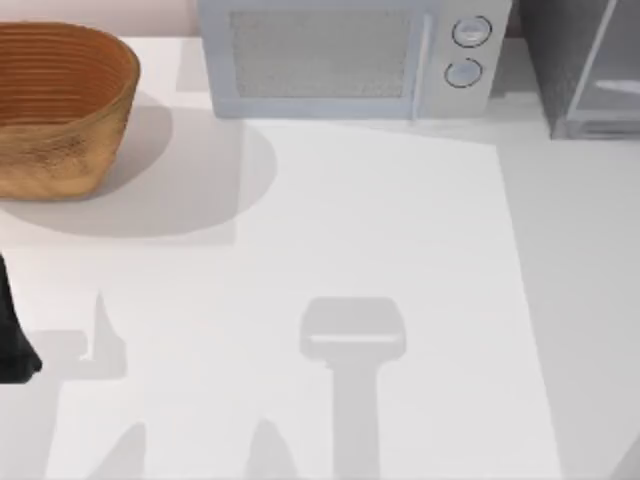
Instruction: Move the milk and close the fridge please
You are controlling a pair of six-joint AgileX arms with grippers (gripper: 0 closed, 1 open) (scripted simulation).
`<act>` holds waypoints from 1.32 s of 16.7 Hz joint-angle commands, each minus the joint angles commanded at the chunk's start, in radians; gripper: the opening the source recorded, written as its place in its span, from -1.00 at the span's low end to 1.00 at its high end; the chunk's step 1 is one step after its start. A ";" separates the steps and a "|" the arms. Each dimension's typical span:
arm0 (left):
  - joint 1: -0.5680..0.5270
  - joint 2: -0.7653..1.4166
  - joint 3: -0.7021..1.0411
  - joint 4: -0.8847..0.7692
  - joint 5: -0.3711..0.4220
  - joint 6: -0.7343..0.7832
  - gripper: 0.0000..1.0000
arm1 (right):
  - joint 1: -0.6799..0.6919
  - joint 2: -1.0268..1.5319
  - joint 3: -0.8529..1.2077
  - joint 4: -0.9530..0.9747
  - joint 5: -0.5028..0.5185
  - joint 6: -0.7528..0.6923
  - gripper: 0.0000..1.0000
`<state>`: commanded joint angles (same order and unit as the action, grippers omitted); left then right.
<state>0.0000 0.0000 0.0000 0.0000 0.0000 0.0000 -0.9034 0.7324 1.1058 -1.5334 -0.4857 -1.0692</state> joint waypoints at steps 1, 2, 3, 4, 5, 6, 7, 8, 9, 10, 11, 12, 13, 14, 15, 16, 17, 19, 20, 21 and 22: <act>0.000 0.000 0.000 0.000 0.000 0.000 1.00 | -0.075 0.114 0.022 -0.001 -0.027 -0.132 1.00; 0.000 0.000 0.000 0.000 0.000 0.000 1.00 | -0.149 0.223 0.051 -0.003 -0.054 -0.256 1.00; 0.000 0.000 0.000 0.000 0.000 0.000 1.00 | -0.221 0.327 0.084 -0.005 -0.083 -0.370 1.00; 0.000 0.000 0.000 0.000 0.000 0.000 1.00 | -0.293 0.427 0.119 -0.005 -0.112 -0.474 1.00; 0.000 0.000 0.000 0.000 0.000 0.000 1.00 | -0.370 0.523 0.155 -0.003 -0.144 -0.567 1.00; 0.000 0.000 0.000 0.000 0.000 0.000 1.00 | -0.450 0.615 0.187 0.003 -0.176 -0.651 1.00; 0.000 0.000 0.000 0.000 0.000 0.000 1.00 | -0.530 0.703 0.213 0.011 -0.209 -0.725 1.00; 0.000 0.000 0.000 0.000 0.000 0.000 1.00 | -0.607 0.785 0.230 0.021 -0.243 -0.789 1.00; 0.000 0.000 0.000 0.000 0.000 0.000 1.00 | -0.677 0.857 0.241 0.032 -0.278 -0.843 1.00; 0.000 0.000 0.000 0.000 0.000 0.000 1.00 | -0.738 0.921 0.247 0.046 -0.315 -0.889 1.00; 0.000 0.000 0.000 0.000 0.000 0.000 1.00 | -0.790 0.974 0.249 0.056 -0.354 -0.925 1.00; 0.000 0.000 0.000 0.000 0.000 0.000 1.00 | -0.832 1.017 0.246 0.059 -0.390 -0.953 1.00; 0.000 0.000 0.000 0.000 0.000 0.000 1.00 | -0.865 1.051 0.242 0.055 -0.421 -0.972 1.00; 0.000 0.000 0.000 0.000 0.000 0.000 1.00 | -0.889 1.074 0.237 0.050 -0.442 -0.982 1.00; 0.000 0.000 0.000 0.000 0.000 0.000 1.00 | -0.903 1.088 0.235 0.046 -0.455 -0.987 1.00; 0.000 0.000 0.000 0.000 0.000 0.000 1.00 | -0.907 1.092 0.234 0.044 -0.458 -0.988 1.00; 0.000 0.000 0.000 0.000 0.000 0.000 1.00 | -0.907 1.092 0.234 0.044 -0.458 -0.988 1.00; 0.000 0.000 0.000 0.000 0.000 0.000 1.00 | -0.907 1.092 0.234 0.044 -0.458 -0.988 1.00; 0.000 0.000 0.000 0.000 0.000 0.000 1.00 | -0.903 1.089 0.235 0.045 -0.456 -0.987 1.00; 0.000 0.000 0.000 0.000 0.000 0.000 1.00 | -0.903 1.089 0.235 0.046 -0.456 -0.986 1.00; 0.000 0.000 0.000 0.000 0.000 0.000 1.00 | -0.897 1.090 0.235 0.054 -0.456 -0.975 1.00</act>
<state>0.0000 0.0000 0.0000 0.0000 0.0000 0.0000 -1.8002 1.8222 1.3410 -1.4790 -0.9415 -2.0441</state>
